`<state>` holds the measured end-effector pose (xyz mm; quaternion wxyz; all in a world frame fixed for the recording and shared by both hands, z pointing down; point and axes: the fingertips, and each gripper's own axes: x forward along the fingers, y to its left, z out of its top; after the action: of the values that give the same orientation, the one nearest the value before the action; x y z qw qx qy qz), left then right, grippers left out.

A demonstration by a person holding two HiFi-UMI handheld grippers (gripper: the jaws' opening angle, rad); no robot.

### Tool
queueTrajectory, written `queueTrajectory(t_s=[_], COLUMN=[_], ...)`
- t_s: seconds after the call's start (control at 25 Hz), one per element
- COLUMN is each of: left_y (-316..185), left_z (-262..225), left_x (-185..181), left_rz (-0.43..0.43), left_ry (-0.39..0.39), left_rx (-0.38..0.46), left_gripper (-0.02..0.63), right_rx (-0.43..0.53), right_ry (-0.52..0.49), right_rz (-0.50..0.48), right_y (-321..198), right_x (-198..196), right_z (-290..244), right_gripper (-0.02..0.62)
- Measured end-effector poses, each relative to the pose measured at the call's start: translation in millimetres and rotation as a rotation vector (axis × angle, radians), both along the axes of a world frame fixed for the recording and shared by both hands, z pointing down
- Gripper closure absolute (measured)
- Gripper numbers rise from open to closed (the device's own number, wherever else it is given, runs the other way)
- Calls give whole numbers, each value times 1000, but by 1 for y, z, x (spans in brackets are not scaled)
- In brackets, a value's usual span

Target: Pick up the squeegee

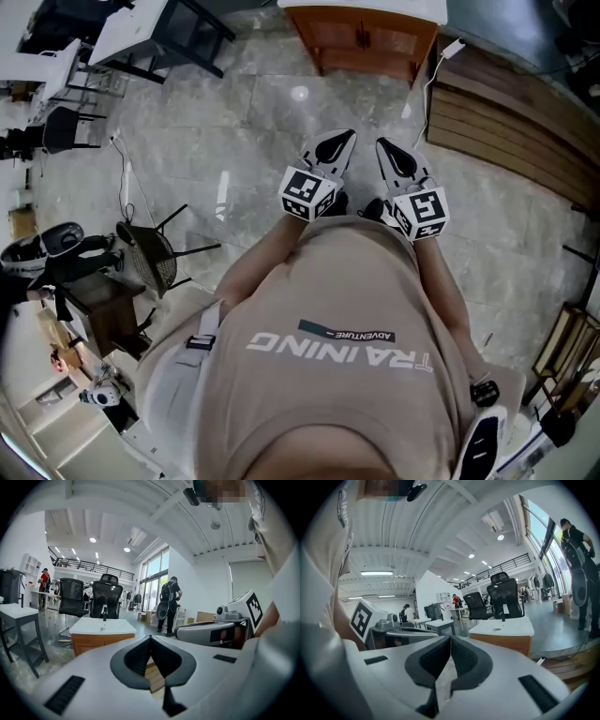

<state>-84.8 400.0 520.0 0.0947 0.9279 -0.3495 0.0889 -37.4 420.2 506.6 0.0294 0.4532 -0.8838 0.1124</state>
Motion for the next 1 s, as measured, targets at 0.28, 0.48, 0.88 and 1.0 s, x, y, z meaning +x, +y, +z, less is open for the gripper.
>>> queueTrajectory(t_s=[0.28,0.48,0.88,1.0], left_y=[-40,-88,-185,-209], left_z=[7,1,-2,-5], left_x=[-4,-9,-37,-42], left_rz=[18,48,119,131], left_ry=[34,62,62,65], left_rx=[-6,7,6,20], left_gripper=[595,595,595,595], right_rx=[-14,-21,-12,-11], right_ry=[41,35,61,60], right_rz=[-8,39,139,165], right_y=[-37,-84,-183,-206], right_x=[-13,-14,-36,-37], right_z=[7,2,-5,-7], right_gripper=[563,563,563,563])
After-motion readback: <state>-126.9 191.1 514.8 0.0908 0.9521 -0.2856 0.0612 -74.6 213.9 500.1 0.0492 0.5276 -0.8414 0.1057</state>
